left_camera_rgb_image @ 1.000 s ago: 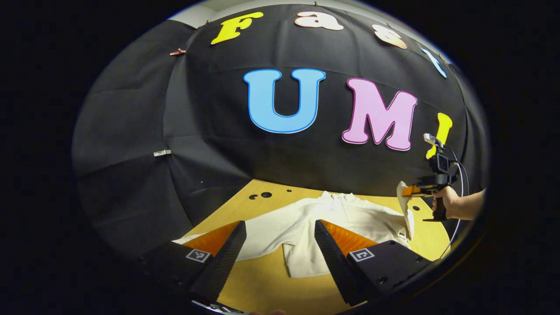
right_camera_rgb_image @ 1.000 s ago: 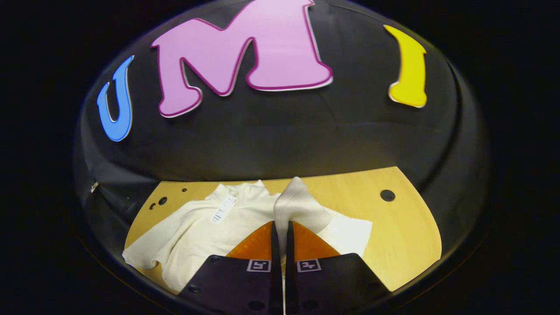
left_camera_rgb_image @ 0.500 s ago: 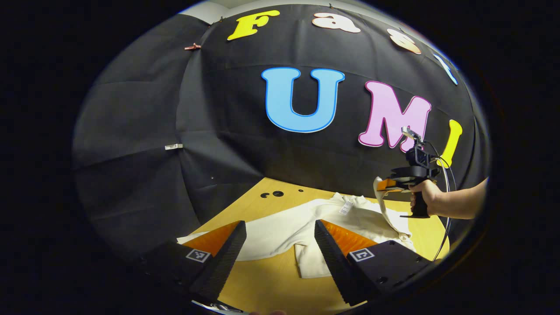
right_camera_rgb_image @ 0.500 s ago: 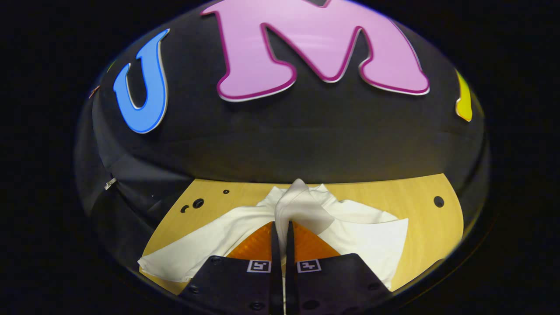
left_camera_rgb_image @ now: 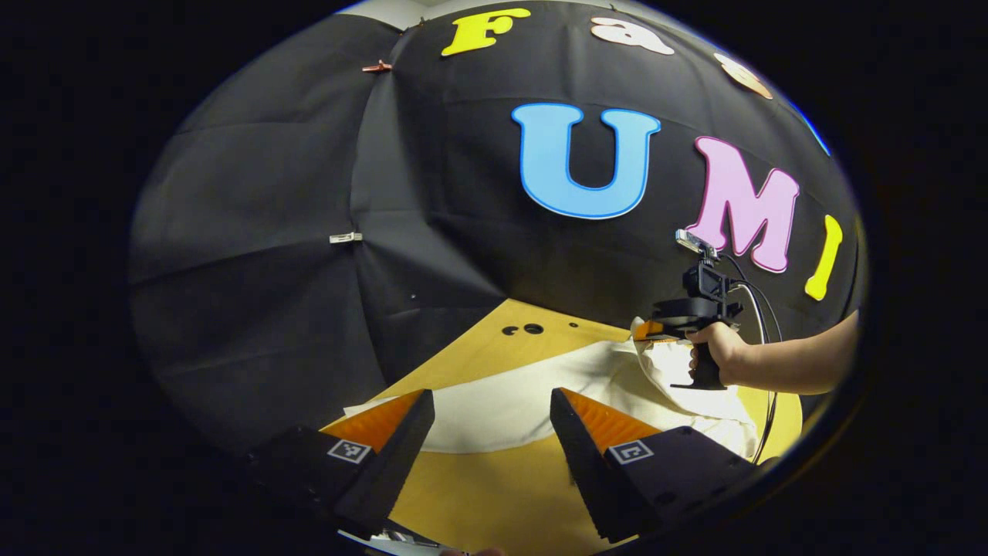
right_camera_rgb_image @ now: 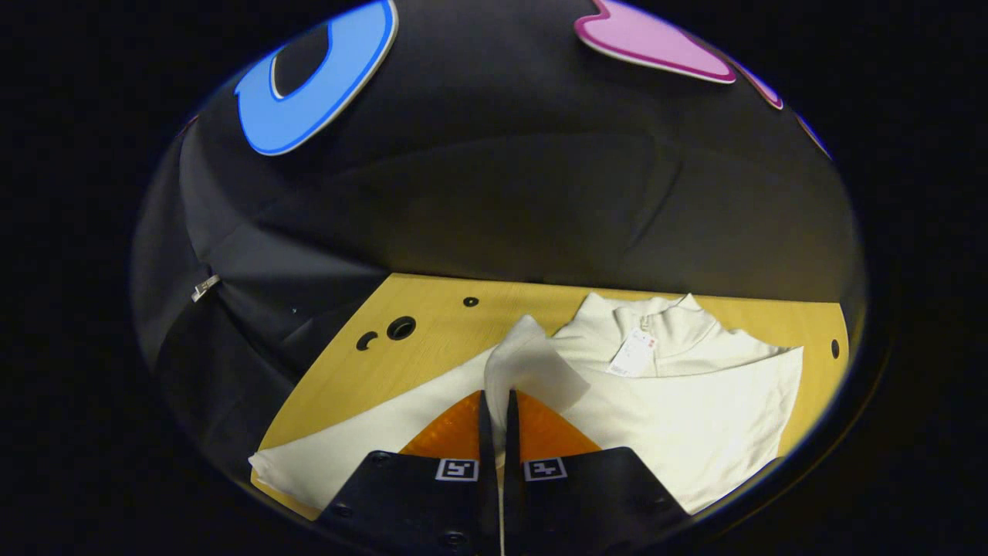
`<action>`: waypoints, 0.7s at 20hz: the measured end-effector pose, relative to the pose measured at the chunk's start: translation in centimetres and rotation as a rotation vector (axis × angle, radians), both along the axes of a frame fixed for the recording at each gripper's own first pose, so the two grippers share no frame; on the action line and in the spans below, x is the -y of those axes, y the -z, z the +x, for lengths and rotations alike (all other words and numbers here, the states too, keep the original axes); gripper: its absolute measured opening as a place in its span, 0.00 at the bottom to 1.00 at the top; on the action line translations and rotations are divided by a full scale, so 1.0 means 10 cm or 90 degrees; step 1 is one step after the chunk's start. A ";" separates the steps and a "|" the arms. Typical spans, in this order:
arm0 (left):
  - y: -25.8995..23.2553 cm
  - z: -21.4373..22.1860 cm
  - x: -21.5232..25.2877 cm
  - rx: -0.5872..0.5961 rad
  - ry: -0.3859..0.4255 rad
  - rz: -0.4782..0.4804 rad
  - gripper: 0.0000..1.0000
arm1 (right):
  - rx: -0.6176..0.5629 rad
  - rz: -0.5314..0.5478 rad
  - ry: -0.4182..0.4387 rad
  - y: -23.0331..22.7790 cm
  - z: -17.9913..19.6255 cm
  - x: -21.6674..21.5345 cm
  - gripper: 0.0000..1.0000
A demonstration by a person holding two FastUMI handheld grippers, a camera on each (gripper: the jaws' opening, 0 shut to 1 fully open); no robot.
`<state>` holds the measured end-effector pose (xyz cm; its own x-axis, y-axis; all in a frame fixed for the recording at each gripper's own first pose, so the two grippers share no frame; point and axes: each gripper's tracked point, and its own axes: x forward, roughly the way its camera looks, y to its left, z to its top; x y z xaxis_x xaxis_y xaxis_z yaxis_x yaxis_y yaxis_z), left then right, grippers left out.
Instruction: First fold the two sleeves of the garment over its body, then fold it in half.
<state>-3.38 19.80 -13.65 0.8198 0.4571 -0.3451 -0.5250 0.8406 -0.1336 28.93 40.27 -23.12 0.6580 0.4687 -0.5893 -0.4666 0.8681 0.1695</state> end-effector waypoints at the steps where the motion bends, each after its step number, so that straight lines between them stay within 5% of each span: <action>1: 0.02 -0.01 -0.05 -0.001 -0.008 -0.001 0.96 | 0.000 -0.011 -0.003 0.05 0.00 -0.04 0.06; 6: 0.13 -0.01 -0.19 -0.011 -0.025 0.004 0.96 | -0.031 -0.017 -0.035 0.33 -0.16 -0.30 0.06; 7: 0.20 -0.02 -0.23 -0.021 -0.028 0.009 0.96 | -0.039 -0.004 -0.038 0.31 -0.24 -0.37 0.18; 11: 0.38 -0.06 -0.56 -0.039 -0.079 0.006 0.96 | -0.017 0.007 -0.055 0.19 -0.37 -0.32 0.92; 13: 0.50 -0.11 -0.78 -0.048 -0.107 0.008 0.96 | -0.018 0.012 -0.042 0.16 -0.41 -0.15 0.89; 14: 0.57 -0.14 -0.89 -0.055 -0.123 0.008 0.96 | -0.019 0.016 -0.028 0.11 -0.42 -0.04 0.96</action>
